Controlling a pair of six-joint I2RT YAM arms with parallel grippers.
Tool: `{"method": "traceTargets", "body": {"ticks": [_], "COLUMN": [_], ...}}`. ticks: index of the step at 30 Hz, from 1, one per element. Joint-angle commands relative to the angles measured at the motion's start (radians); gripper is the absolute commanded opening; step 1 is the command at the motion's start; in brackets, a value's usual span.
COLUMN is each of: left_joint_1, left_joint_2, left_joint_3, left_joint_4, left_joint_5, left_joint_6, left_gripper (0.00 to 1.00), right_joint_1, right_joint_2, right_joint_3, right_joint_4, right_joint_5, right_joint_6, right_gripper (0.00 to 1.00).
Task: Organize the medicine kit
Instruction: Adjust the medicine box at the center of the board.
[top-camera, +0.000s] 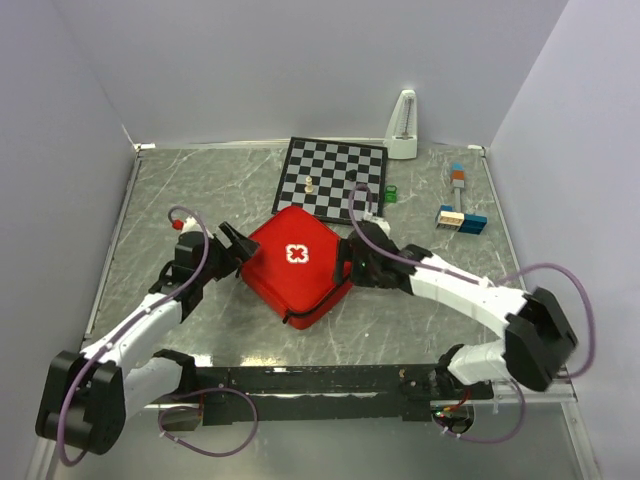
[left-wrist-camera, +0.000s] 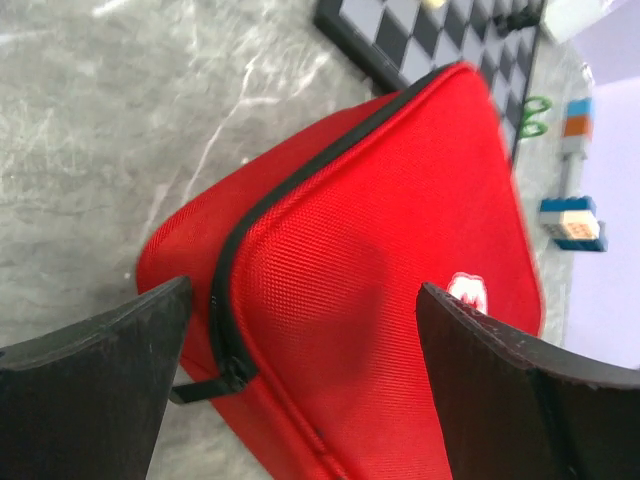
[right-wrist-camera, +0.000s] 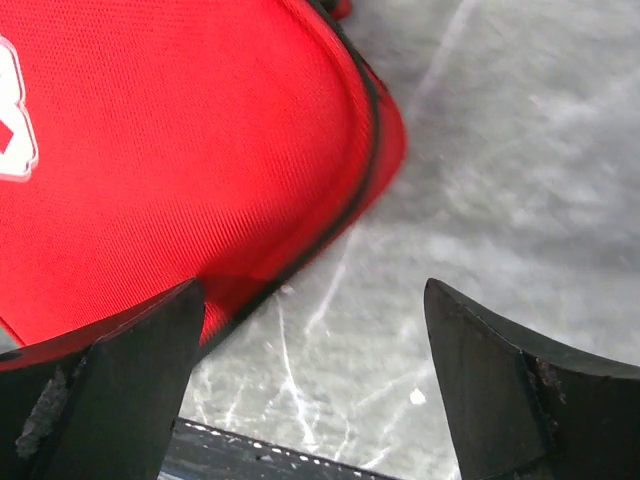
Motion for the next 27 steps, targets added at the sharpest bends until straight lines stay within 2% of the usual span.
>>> {"method": "traceTargets", "body": {"ticks": [1,6,12,16,24,27], "left_joint_1": [0.001,0.001,0.003,0.005,0.005,0.008], "left_joint_2": [0.051,0.04,-0.004,0.014,0.025,-0.042], "left_joint_3": [-0.012,-0.059,-0.05,-0.032,-0.021,-0.01], "left_joint_4": [0.131,0.149,0.065,0.039,0.011,-0.044], "left_joint_5": [0.119,0.101,-0.04,-0.051,-0.072,-0.117], "left_joint_6": [-0.007,-0.033,-0.031,-0.045,-0.047,-0.031], "left_gripper": [0.95,0.92,0.92,0.91,0.89,0.91], "right_joint_1": [-0.047,-0.082,-0.1,-0.11,-0.125,-0.128], "right_joint_2": [0.147,0.323,0.511,0.624,0.721,0.633], "right_joint_3": [0.121,0.291,0.518,0.675,0.89,0.835], "right_joint_4": [0.131,0.184,0.149,0.094,0.002,-0.001], "right_joint_5": [-0.196,-0.304,-0.353,-0.361,-0.342,-0.266], "right_joint_6": [-0.145,-0.208,-0.245,-0.276,-0.34,-0.34], "right_gripper": [0.97,0.95,0.92,0.91,0.92,0.93]}}
